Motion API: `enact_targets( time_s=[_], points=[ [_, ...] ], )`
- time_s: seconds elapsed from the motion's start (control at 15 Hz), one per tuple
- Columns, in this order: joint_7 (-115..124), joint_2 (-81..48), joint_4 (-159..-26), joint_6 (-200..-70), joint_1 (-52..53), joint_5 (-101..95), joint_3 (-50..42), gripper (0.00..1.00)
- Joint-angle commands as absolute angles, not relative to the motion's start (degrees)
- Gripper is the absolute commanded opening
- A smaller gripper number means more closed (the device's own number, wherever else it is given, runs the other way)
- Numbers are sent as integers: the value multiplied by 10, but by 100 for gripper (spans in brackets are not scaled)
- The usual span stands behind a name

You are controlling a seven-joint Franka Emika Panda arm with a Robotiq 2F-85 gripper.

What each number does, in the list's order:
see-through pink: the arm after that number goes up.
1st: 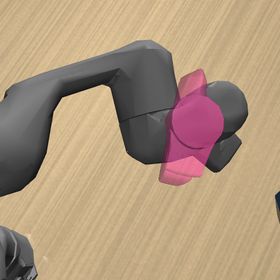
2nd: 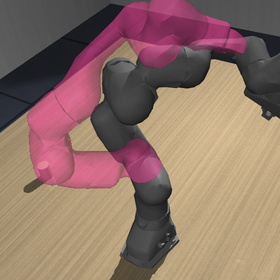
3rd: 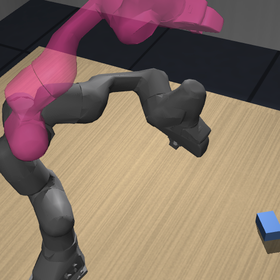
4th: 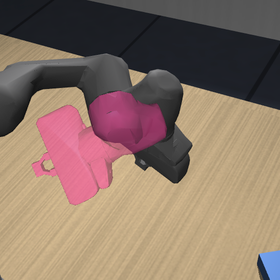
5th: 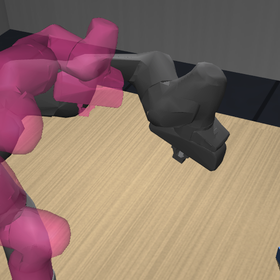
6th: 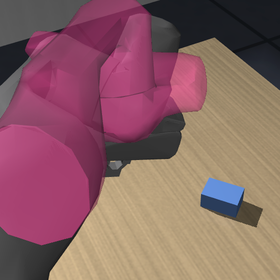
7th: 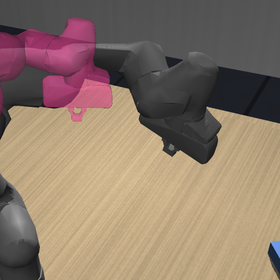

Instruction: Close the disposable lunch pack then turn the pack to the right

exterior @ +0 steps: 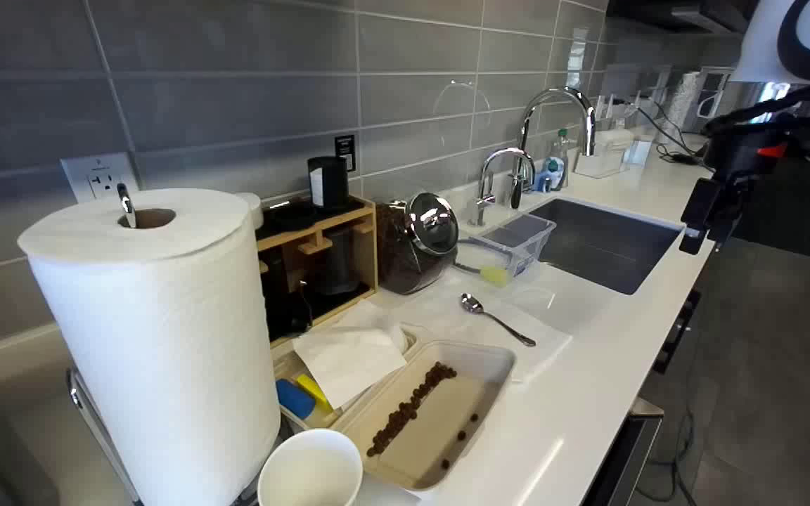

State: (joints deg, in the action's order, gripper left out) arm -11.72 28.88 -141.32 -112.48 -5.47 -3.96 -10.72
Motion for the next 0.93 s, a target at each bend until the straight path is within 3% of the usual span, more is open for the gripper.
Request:
enact_targets(
  time_s=[0.0, 0.53, 0.87],
  points=[
    [-119, 288, -1412, -1124, -59, -38, -104, 100],
    [-119, 288, -1412, -1124, -59, -38, -104, 100],
    [-28, 253, -1378, -1134, -28, 72, -73, 100]
  ],
)
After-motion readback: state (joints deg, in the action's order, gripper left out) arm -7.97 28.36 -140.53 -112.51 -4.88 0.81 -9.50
